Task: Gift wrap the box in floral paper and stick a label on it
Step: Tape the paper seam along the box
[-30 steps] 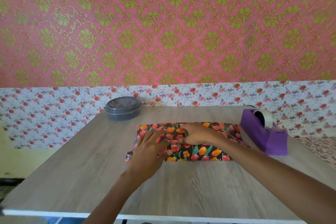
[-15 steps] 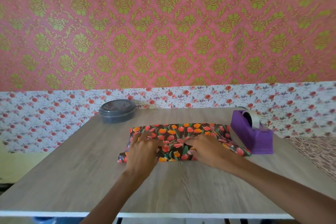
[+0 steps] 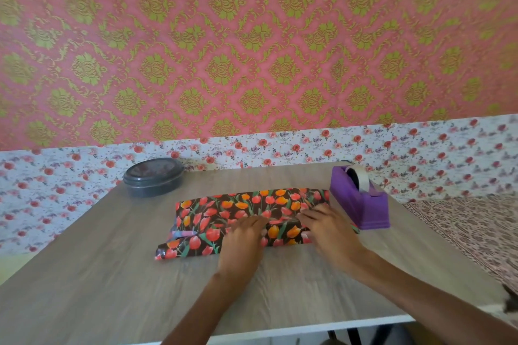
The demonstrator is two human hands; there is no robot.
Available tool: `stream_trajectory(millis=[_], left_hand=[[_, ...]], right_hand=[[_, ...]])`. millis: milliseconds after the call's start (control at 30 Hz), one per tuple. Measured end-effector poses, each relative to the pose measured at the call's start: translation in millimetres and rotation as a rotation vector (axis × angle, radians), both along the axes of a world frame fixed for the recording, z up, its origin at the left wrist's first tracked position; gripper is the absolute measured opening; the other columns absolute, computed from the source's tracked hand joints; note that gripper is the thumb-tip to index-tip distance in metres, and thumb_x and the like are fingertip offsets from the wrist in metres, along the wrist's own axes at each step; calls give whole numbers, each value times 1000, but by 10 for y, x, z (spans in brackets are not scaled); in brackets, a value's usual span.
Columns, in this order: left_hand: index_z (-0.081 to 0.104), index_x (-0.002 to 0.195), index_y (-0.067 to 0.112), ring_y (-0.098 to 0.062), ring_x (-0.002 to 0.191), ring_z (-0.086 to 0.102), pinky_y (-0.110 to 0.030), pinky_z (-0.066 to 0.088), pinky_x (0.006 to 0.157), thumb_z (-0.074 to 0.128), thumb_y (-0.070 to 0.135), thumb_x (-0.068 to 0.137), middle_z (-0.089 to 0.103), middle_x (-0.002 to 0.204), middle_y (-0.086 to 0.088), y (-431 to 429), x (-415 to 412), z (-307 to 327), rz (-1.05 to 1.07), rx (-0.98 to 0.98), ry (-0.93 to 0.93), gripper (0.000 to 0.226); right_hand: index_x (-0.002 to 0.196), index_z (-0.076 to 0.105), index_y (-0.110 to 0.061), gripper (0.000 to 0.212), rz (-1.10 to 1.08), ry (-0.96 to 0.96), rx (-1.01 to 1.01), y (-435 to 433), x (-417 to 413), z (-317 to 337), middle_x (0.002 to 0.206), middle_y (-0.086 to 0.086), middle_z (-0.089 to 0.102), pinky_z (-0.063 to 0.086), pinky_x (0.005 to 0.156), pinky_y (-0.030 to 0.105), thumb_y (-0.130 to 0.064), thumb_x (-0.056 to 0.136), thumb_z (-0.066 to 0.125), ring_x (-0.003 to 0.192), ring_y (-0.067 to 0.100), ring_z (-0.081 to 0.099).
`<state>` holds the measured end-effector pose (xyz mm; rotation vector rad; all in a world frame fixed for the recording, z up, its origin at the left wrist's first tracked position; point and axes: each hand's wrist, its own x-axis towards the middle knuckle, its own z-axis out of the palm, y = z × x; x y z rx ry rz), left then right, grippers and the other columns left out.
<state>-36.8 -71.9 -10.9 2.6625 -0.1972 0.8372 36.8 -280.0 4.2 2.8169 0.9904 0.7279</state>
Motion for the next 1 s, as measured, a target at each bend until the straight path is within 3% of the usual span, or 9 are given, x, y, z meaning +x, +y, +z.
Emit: stream_trajectory(millis=[200, 433, 533, 600, 700, 767, 867, 933, 1000], left_hand=[[73, 109, 23, -10, 80, 69, -19, 54, 71, 81, -4, 69, 75, 95, 6, -26, 31, -16, -4, 3, -73, 49], [64, 128, 25, -3, 93, 69, -11, 53, 76, 70, 2, 86, 72, 112, 6, -7, 35, 24, -7, -270, -1, 48], [65, 124, 21, 1, 93, 67, -3, 48, 77, 76, 12, 83, 73, 108, 9, 46, 36, 88, -14, -385, 2, 44], [68, 117, 19, 4, 86, 68, -11, 55, 79, 79, 13, 80, 74, 99, 11, 114, 38, 156, -66, -443, 25, 39], [72, 105, 19, 3, 80, 67, -19, 58, 78, 75, 10, 84, 71, 91, 15, 237, 74, 304, -74, -537, 41, 22], [73, 104, 19, 2, 80, 65, -15, 56, 78, 67, 8, 90, 71, 94, 14, 318, 137, 386, -8, -464, 17, 19], [67, 119, 20, -2, 84, 63, -5, 46, 71, 58, 8, 95, 67, 121, 5, 440, 270, 444, 60, -258, 120, 28], [56, 133, 20, -13, 99, 64, -21, 52, 85, 54, 18, 98, 57, 137, 0, 519, 360, 422, 81, -120, 232, 36], [41, 144, 19, -25, 123, 54, -42, 45, 105, 52, 30, 99, 50, 144, -6, 572, 447, 379, 91, 12, 328, 47]], right_hand=[[107, 75, -20, 62, 90, -49, 78, 26, -13, -25, 103, -6, 72, 56, 84, 39, -17, 48, 94, 100, 20, 59], [80, 80, -25, 51, 107, -47, 224, 25, 24, 67, 80, -13, 73, 57, 75, 38, -15, 32, 96, 81, 16, 61], [80, 78, -28, 39, 55, 59, 203, 37, 25, 148, 82, -13, 72, 54, 81, 37, -27, 45, 96, 84, 15, 60], [88, 75, -30, 29, 63, 108, 235, 39, 53, 243, 89, -15, 72, 48, 89, 36, -36, 62, 89, 92, 13, 60], [103, 71, -30, 31, 185, 156, 236, 106, 19, 403, 102, -14, 69, 39, 80, 22, -42, 75, 79, 101, 9, 60], [117, 67, -27, 41, 244, 133, 132, 218, -36, 444, 112, -13, 65, 35, 78, 20, -43, 81, 74, 108, 9, 56], [120, 67, -24, 43, 263, 103, 94, 373, -37, 322, 109, -8, 65, 47, 78, 25, -34, 80, 77, 101, 13, 59], [114, 72, -21, 37, 249, 119, 139, 426, 3, 218, 101, -6, 65, 51, 77, 28, -22, 77, 80, 95, 15, 60], [106, 76, -18, 34, 248, 123, 200, 436, 55, 141, 93, -5, 62, 50, 76, 29, -16, 73, 84, 88, 14, 56]])
